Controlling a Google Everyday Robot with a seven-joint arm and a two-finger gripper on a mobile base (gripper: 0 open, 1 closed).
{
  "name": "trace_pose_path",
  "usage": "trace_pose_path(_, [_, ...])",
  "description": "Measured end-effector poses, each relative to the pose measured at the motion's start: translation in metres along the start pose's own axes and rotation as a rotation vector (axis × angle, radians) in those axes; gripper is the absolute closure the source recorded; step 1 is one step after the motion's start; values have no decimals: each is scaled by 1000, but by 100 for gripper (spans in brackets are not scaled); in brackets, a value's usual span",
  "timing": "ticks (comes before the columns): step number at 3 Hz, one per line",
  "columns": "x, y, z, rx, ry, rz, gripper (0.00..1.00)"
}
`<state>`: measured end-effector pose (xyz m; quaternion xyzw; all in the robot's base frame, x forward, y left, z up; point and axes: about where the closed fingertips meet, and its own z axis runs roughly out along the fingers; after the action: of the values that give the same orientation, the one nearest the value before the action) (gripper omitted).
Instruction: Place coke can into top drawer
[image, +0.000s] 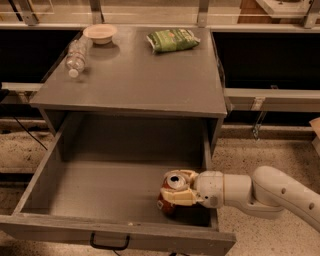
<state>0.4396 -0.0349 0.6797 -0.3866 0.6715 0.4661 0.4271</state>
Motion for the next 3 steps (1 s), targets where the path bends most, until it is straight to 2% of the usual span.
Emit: trace_pose_path(3, [11,2,2,-6,40,45,100])
